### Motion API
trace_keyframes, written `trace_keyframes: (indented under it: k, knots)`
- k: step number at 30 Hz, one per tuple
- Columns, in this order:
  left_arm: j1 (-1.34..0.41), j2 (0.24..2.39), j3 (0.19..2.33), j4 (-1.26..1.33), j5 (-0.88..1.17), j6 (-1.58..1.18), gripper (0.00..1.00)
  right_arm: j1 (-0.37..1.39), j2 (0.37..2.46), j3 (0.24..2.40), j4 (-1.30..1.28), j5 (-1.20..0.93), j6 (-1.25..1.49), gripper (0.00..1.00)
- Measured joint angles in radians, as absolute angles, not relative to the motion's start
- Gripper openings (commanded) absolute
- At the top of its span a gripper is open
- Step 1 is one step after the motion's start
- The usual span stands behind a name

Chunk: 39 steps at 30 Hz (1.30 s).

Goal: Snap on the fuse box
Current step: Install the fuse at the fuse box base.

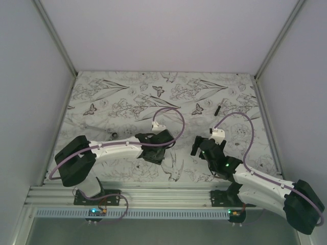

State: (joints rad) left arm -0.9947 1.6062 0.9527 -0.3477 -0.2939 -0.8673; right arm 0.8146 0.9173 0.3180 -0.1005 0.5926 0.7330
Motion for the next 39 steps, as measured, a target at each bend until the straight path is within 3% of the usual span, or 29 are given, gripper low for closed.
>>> trace_keyframes:
  k: [4,9,21,27,39]
  knots:
    - [-0.995,1.607,0.963,-0.355,-0.294,-0.871,0.0,0.815,0.917,0.318,-0.101,0.592,0.733,1.0]
    - [-0.994,1.613,0.99,-0.392,-0.289,-0.863,0.19,0.815,0.907,0.318,-0.101,0.583,0.725,1.0]
    - [-0.993,1.62,1.114,-0.467,-0.255,-0.788,0.46,0.815,0.912,0.348,-0.102,0.513,0.686,1.0]
    - [-0.927,1.486,1.028,-0.469,-0.21,-0.785,0.59,0.815,0.998,0.426,-0.099,0.411,0.654,0.96]
    - [-0.658,1.294,0.743,-0.431,-0.006,-0.793,0.62,0.888,1.198,0.56,-0.11,0.285,0.643,0.92]
